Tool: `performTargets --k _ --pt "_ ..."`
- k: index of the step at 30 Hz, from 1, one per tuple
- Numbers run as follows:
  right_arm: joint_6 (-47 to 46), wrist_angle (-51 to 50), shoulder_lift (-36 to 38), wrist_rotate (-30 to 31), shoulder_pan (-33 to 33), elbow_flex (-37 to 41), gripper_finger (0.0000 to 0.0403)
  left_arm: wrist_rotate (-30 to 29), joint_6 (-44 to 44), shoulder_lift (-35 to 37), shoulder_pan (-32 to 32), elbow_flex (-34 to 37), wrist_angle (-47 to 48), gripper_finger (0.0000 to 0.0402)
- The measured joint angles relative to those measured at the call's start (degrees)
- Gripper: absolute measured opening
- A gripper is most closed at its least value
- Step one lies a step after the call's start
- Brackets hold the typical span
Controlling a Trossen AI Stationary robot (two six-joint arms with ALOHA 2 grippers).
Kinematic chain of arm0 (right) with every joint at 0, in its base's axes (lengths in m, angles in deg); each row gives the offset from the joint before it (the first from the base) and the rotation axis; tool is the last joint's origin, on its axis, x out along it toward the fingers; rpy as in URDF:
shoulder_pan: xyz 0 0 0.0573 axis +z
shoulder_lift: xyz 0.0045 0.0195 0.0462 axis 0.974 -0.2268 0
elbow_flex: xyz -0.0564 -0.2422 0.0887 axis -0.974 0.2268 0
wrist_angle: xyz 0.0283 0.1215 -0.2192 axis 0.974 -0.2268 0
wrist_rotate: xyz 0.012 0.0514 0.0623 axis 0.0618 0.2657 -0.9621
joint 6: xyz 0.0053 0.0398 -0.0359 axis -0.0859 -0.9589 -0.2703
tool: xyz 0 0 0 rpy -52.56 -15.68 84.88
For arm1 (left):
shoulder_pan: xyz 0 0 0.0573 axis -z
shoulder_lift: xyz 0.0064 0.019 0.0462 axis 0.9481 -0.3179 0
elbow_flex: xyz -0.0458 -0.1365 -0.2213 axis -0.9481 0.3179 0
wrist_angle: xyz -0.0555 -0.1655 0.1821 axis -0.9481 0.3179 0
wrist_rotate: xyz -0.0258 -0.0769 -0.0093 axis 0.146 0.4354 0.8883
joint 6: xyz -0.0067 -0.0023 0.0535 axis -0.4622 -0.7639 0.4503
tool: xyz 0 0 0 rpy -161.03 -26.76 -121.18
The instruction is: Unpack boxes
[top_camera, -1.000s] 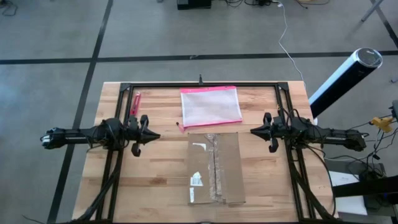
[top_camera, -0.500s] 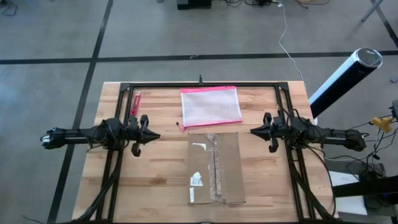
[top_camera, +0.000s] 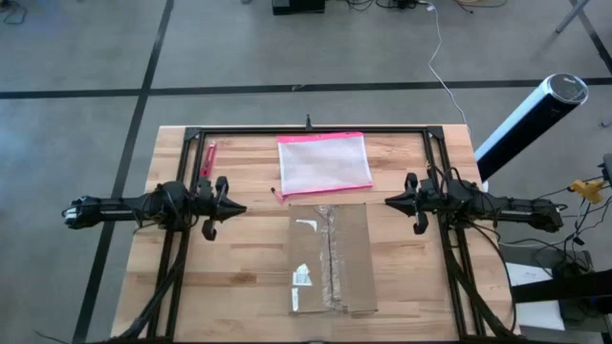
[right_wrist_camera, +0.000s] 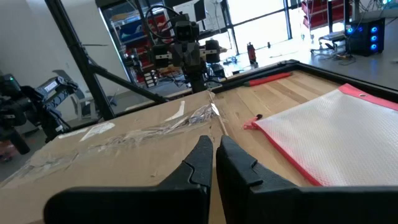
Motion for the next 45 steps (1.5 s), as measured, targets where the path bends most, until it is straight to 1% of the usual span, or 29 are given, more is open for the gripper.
performTargets --k 13,26,32,35,38,40,43,45 --pt "0.0 0.0 0.0 0.0 0.0 0.0 0.0002 0.0 0.0 0.0 0.0 0.0 0.0 0.0006" --pt "0.0 0.0 0.0 0.0 0.0 0.0 0.0002 0.0 1.9 0.0 0.0 0.0 -1.1 0.0006" --pt "0.0 0.0 0.0 0.0 0.0 0.0 0.0002 -2.6 1.9 0.0 0.0 0.0 -1.2 0.0006" --pt "0.0 0.2 0.0 0.0 0.0 0.0 0.0002 -5.8 3.0 0.0 0.0 0.0 -1.4 0.0006" --pt "0.0 0.2 0.0 0.0 0.0 0.0 0.0002 -13.2 5.5 0.0 0.0 0.0 -3.5 0.0006" --pt "0.0 0.2 0.0 0.0 0.0 0.0 0.0002 -18.6 6.8 0.0 0.0 -0.9 -3.1 0.0006" --pt "0.0 0.3 0.0 0.0 0.0 0.0 0.0002 -26.2 8.7 -0.2 0.0 -4.4 1.7 0.0012" --pt "0.0 0.3 0.0 0.0 0.0 0.0 0.0002 -33.0 8.7 -1.0 0.0 -7.4 7.9 0.0023"
